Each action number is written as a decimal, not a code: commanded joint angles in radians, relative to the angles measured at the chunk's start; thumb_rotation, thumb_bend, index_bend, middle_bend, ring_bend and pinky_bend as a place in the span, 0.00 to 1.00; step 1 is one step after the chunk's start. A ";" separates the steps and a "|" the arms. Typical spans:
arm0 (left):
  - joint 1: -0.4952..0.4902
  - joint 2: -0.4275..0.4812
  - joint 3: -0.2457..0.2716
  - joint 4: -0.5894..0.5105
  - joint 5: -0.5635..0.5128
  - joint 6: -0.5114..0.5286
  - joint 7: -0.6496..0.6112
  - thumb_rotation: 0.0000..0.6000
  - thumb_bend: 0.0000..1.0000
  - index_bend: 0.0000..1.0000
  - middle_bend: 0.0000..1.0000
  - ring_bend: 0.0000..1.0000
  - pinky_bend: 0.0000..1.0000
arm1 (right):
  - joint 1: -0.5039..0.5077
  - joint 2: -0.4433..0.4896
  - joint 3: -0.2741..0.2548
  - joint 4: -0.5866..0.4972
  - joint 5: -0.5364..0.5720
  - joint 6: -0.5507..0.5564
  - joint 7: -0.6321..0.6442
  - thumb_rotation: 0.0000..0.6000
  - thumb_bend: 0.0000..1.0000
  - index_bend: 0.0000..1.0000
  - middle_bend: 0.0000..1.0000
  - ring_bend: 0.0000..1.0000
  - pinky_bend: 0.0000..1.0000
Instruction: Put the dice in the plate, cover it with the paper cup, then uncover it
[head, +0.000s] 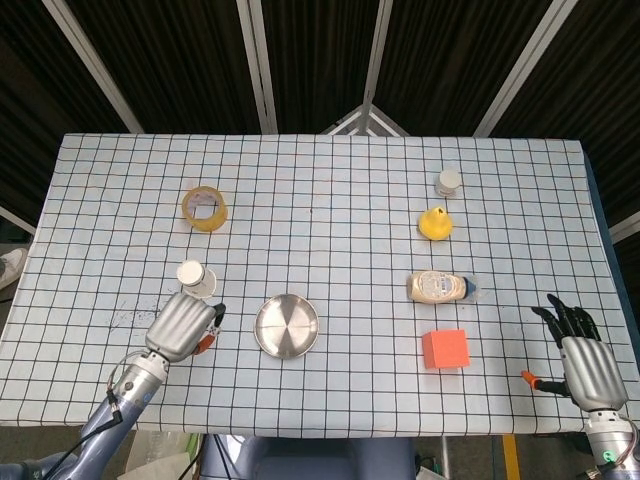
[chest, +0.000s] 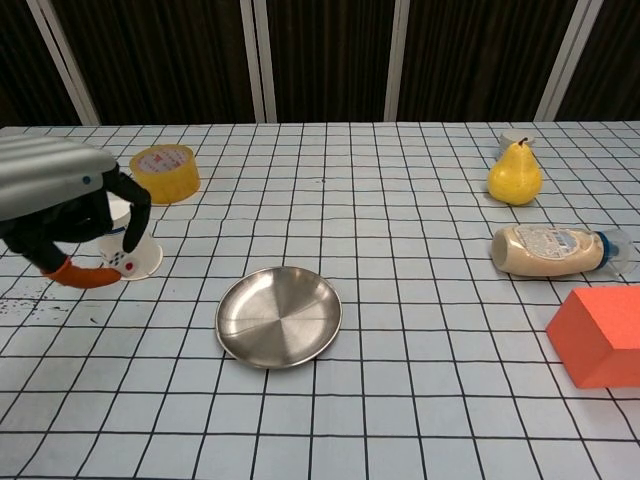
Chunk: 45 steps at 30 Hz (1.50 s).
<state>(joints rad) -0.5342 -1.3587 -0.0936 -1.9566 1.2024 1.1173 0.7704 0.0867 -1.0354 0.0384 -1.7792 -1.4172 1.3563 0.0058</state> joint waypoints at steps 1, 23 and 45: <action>-0.073 -0.065 -0.056 0.024 -0.104 -0.040 0.078 1.00 0.48 0.61 0.93 0.82 0.80 | -0.001 0.002 0.002 0.001 0.000 0.003 0.007 1.00 0.14 0.17 0.03 0.10 0.00; -0.347 -0.509 -0.114 0.438 -0.428 -0.104 0.275 1.00 0.38 0.59 0.93 0.82 0.80 | -0.009 0.026 0.006 0.022 0.006 0.008 0.068 1.00 0.14 0.17 0.03 0.10 0.00; -0.297 -0.150 -0.134 -0.062 -0.539 0.059 0.320 1.00 0.10 0.24 0.63 0.64 0.71 | -0.008 0.021 0.003 0.013 0.002 0.008 0.046 1.00 0.14 0.17 0.03 0.10 0.00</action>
<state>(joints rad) -0.8618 -1.6049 -0.2069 -1.9103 0.6584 1.1283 1.1133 0.0786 -1.0138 0.0419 -1.7651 -1.4145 1.3639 0.0536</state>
